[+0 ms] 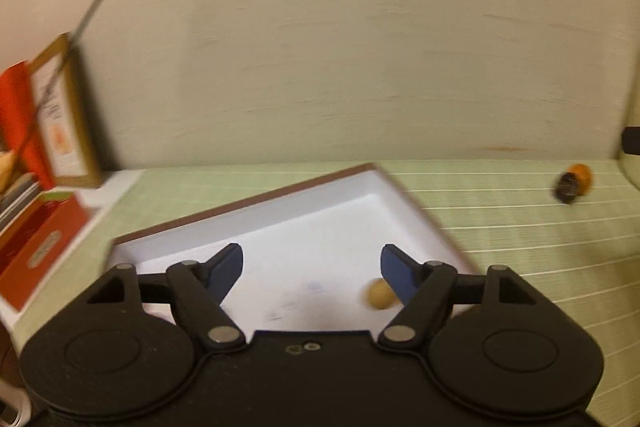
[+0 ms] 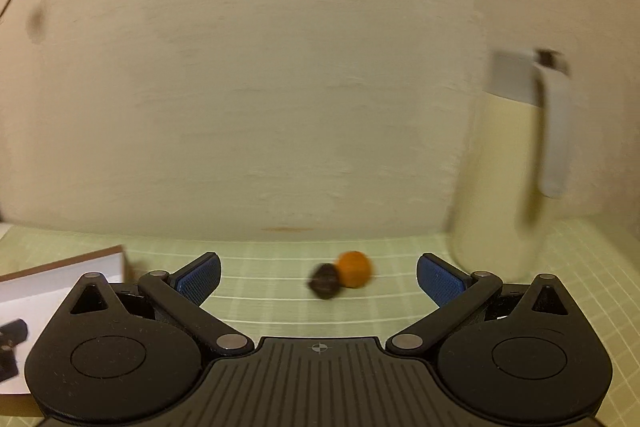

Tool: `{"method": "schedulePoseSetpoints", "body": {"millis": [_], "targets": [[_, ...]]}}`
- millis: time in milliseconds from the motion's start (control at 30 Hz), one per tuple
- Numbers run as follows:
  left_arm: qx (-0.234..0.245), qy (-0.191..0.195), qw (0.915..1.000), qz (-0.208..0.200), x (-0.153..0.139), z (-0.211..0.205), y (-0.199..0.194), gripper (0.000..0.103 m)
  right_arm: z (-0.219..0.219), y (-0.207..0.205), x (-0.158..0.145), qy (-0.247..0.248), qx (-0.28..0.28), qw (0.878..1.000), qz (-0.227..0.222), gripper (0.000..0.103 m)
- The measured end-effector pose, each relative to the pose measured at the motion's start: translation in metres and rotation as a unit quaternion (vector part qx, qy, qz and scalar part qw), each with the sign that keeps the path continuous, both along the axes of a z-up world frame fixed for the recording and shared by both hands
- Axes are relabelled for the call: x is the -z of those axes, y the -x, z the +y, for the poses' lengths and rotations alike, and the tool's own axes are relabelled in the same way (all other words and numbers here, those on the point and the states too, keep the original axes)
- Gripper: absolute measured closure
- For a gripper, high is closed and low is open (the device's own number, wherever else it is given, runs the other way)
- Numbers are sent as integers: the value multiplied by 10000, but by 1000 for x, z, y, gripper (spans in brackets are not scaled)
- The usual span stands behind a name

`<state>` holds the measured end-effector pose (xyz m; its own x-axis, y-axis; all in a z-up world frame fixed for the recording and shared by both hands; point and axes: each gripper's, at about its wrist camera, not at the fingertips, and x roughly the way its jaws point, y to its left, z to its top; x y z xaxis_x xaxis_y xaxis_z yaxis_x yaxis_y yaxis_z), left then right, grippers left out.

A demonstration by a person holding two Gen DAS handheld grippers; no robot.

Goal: Organize fruits
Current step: 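Move both open tools back toward the fruits beside the thermos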

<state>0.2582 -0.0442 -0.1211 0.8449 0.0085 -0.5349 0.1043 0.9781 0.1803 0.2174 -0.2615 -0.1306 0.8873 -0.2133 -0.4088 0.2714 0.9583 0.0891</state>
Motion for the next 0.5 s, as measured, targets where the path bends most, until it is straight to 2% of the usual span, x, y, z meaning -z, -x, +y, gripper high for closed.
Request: {"method": "schedulePoseSetpoints", "body": {"millis": [200,300,500], "targets": [[857,-3,9963,54,3,-63,-7,50,-47,18,4,-154,434,9989,-36,0],[1234,-90,9923,74,8,-98,-14,52,-69,30,5,-205,595,9980,-44,0],[1829,-131,9824,343,26,-156,-31,65,-107,40,10,-457,990,9940,9,0]]}}
